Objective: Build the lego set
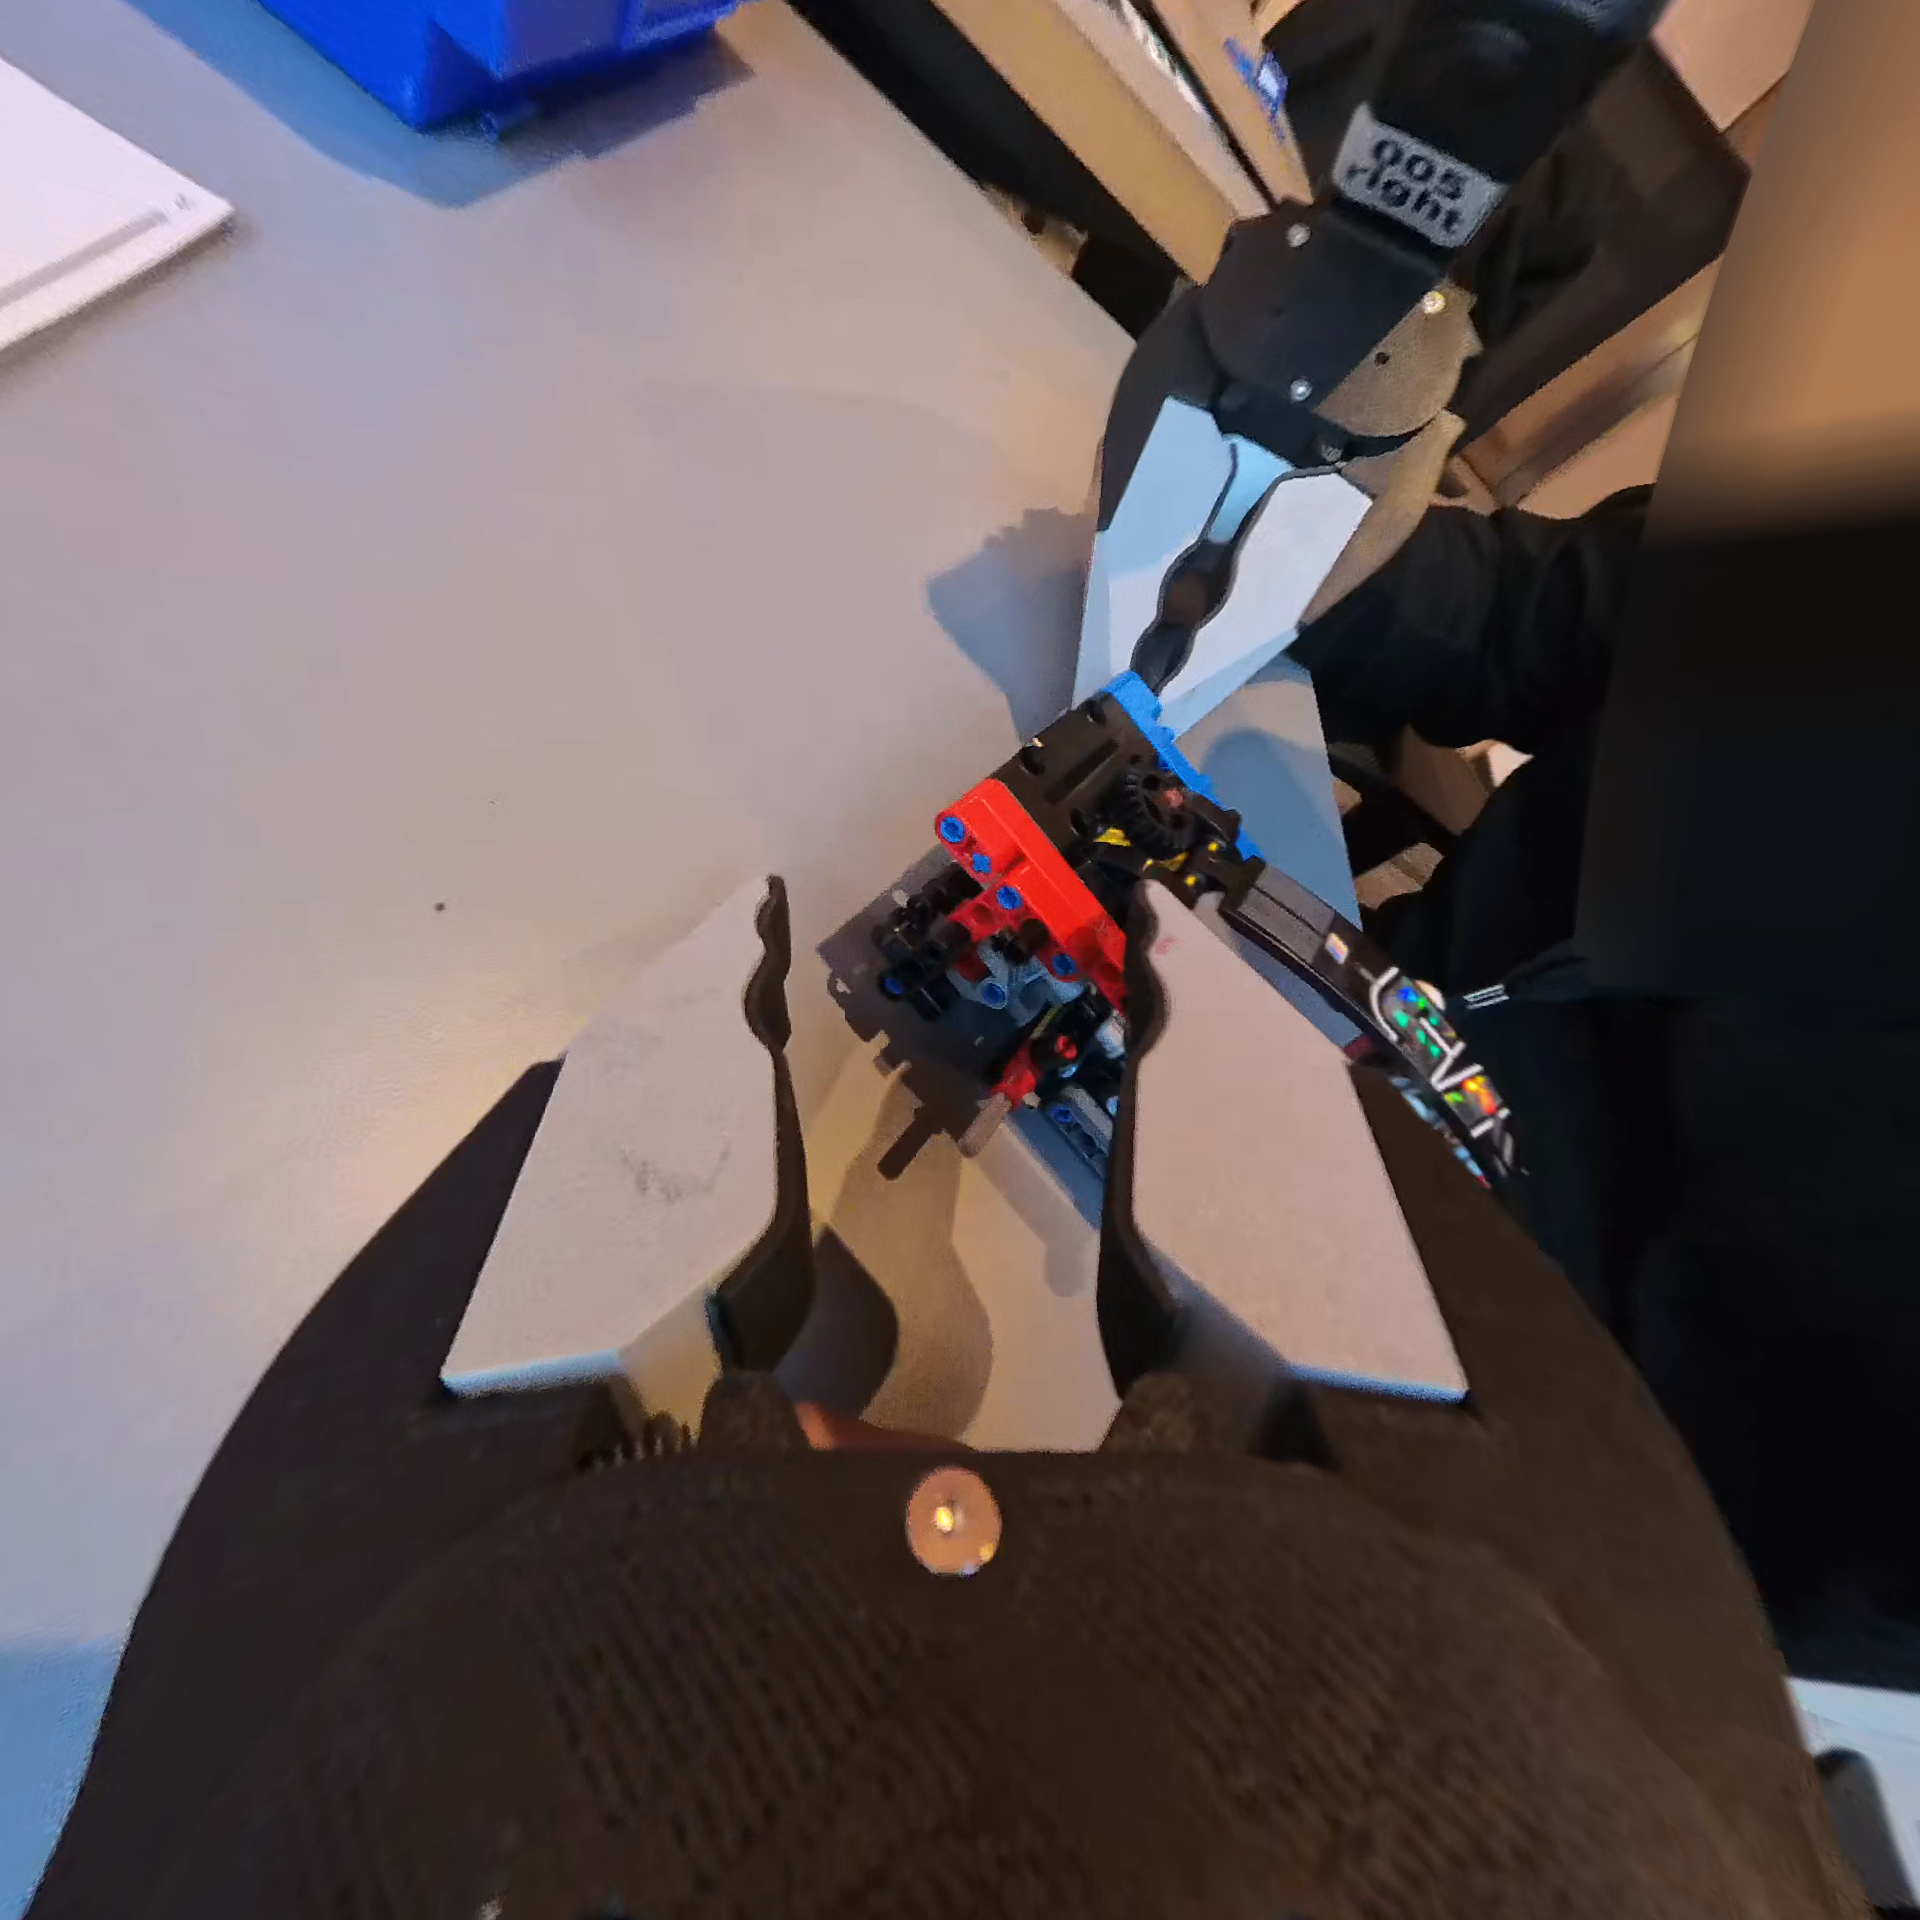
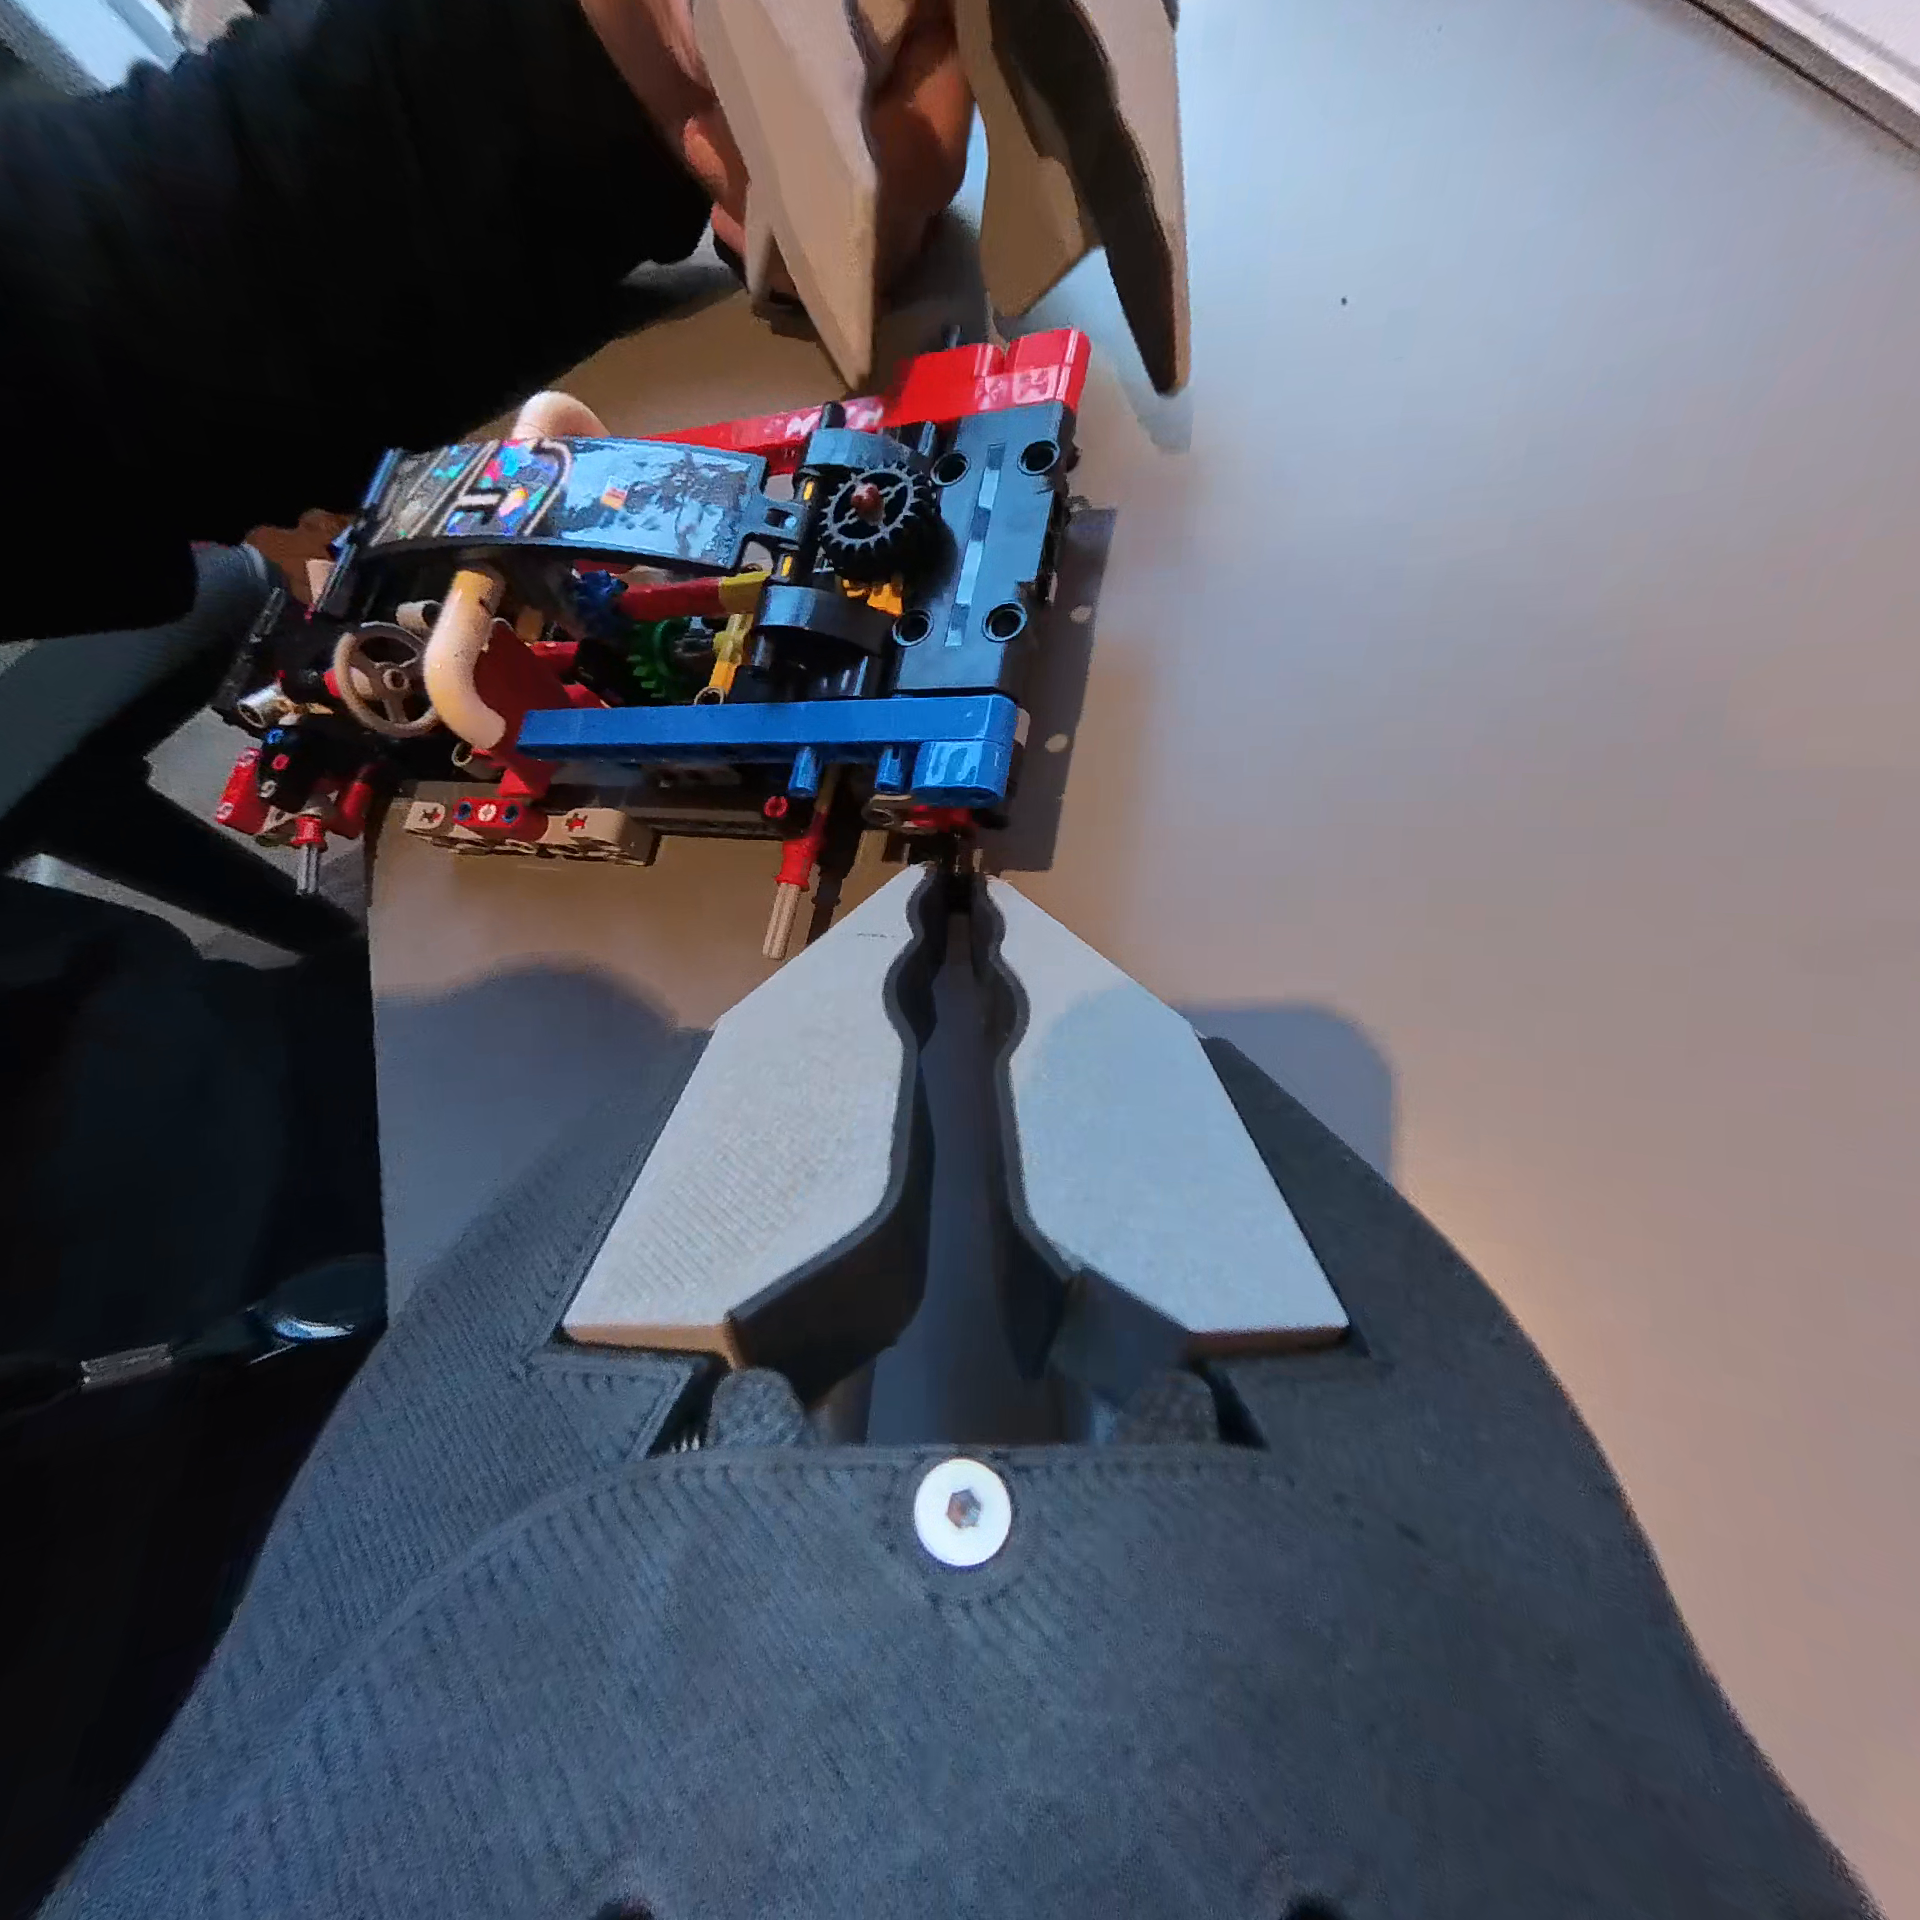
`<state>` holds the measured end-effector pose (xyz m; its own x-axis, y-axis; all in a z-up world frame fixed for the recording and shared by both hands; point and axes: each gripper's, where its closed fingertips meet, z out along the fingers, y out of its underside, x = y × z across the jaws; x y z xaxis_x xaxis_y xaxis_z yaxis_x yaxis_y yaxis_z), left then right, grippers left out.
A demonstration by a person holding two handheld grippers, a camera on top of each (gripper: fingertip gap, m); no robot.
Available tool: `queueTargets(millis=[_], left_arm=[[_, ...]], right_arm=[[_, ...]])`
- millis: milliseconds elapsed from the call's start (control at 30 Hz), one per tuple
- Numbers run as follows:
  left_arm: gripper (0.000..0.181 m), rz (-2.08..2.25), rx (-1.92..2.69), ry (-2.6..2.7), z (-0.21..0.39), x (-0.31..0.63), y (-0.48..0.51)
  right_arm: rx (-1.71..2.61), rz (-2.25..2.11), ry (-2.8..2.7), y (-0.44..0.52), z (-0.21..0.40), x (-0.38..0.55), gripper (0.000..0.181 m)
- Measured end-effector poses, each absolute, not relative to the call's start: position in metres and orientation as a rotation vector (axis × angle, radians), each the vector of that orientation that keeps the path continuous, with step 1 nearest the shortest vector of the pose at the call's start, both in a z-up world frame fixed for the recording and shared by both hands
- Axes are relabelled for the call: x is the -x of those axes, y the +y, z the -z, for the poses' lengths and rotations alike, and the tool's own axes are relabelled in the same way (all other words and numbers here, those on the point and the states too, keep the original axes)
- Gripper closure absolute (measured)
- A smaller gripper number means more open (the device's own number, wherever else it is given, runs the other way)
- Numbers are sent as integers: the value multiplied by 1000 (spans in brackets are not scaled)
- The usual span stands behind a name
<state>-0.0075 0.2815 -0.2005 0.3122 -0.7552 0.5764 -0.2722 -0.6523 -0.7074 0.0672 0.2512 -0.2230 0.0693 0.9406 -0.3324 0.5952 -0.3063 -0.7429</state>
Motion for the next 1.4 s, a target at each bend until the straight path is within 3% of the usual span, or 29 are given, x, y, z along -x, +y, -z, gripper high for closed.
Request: queueTargets(millis=[400,600,867,1400], left_arm=[[137,1484,2169,906,203,-7,272],[138,1471,2167,904,202,-10,271],[119,1414,2175,867,200,-7,280],[119,1499,2200,891,205,-29,264]], right_arm=[[1960,-1131,-1557,245,227,-65,180],[2026,-1255,-1554,244,225,-68,181],[2130,-1478,-1451,248,222,-71,180],[2134,-1495,-1491,244,224,-69,180]])
